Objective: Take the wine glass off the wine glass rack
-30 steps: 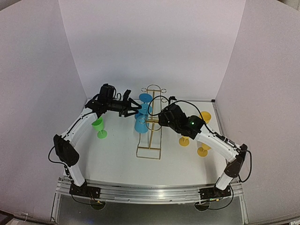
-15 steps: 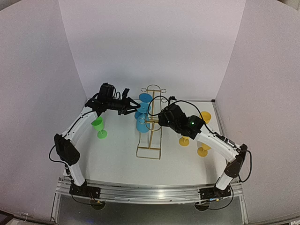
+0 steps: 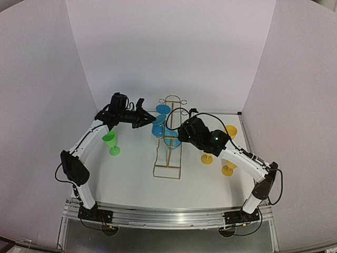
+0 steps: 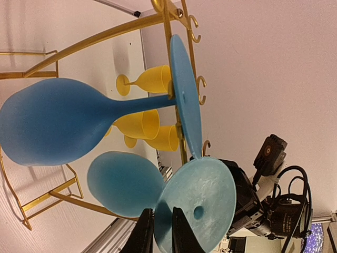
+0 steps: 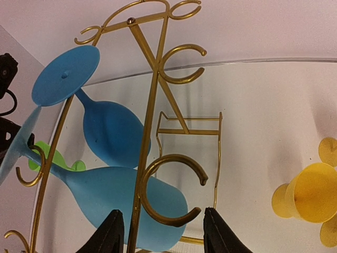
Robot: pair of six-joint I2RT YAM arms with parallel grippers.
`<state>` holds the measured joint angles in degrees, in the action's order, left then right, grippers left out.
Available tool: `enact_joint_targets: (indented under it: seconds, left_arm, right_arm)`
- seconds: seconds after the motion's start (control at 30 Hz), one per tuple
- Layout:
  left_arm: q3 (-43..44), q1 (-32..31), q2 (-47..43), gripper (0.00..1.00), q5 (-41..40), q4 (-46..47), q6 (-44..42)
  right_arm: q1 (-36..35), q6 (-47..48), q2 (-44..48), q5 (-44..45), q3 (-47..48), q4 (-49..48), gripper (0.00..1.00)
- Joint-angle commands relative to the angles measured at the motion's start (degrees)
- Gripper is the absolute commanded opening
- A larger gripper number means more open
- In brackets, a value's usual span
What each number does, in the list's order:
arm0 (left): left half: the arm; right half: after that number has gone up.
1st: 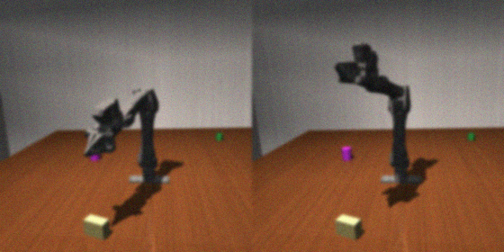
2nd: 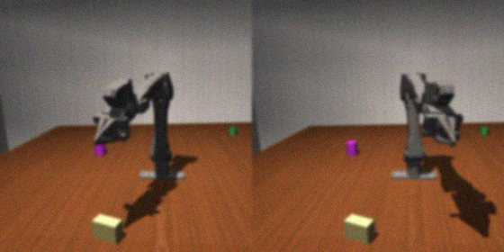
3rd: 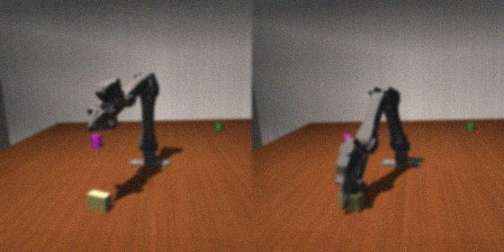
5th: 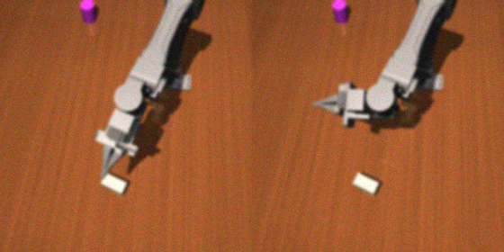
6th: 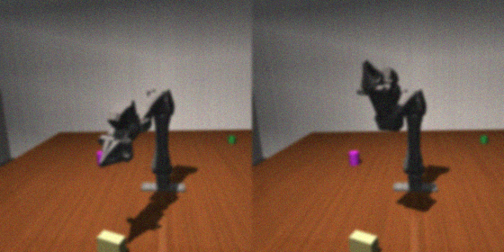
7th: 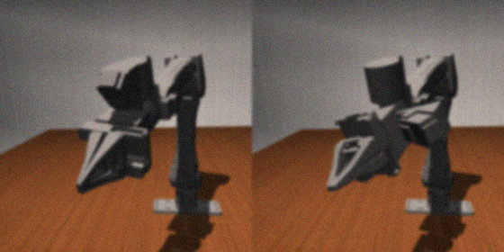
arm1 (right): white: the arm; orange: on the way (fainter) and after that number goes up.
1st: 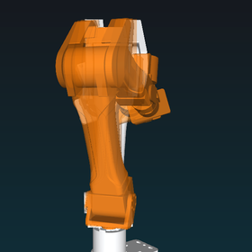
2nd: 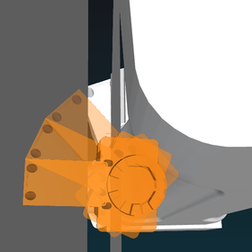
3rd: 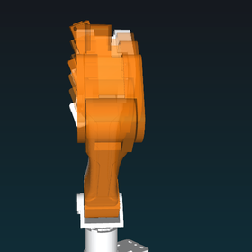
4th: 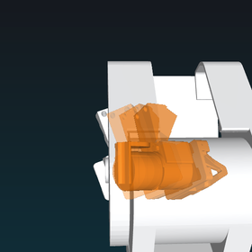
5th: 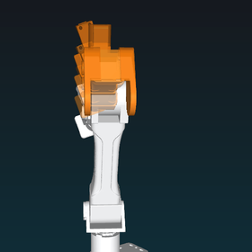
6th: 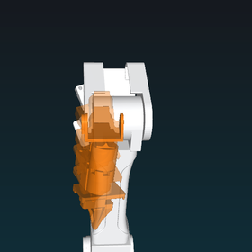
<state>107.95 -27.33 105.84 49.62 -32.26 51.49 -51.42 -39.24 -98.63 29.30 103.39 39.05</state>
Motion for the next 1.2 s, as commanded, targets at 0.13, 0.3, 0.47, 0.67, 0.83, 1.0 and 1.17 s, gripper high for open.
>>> enact_joint_targets:
  seconds: [0.13, 0.3, 0.47, 0.67, 0.83, 1.0, 1.17]
  left_arm:
    - [-1.0, -0.4, -0.8, 0.17, 3.4, 4.1, 4.2]
    - [-1.1, -0.4, -1.2, 0.03, 4.9, 4.2, 5.5]
    - [-1.8, -0.4, -2.1, 0.00, 6.2, 4.6, 6.9]
    - [-2.5, 1.3, -3.1, 0.00, 7.4, 3.4, 6.5]
    - [-2.4, 4.7, -4.7, 0.00, 7.9, 1.5, 4.8]
    - [-5.4, 5.2, -7.3, 0.00, 9.2, -0.1, 3.0]
    - [-4.6, 7.6, -9.6, 0.00, 9.4, -7.9, -6.0]
  right_arm:
    - [0.2, 1.1, -1.3, -0.3, 0.0, 3.7, 0.46]
    - [0.2, 1.2, -1.5, -0.1, 0.1, 3.7, 0.46]
    - [0.2, 1.3, -1.7, -0.1, 0.2, 3.7, 0.46]
    - [0.2, 0.9, -1.4, 0.1, 0.0, 3.8, 0.46]
    - [0.2, 0.6, -0.9, 0.7, -0.6, 3.7, 0.46]
    - [0.2, 0.6, -1.0, 0.6, -0.3, 3.8, 0.46]
    - [0.2, 0.8, -1.2, 0.2, 0.3, 3.7, 0.46]
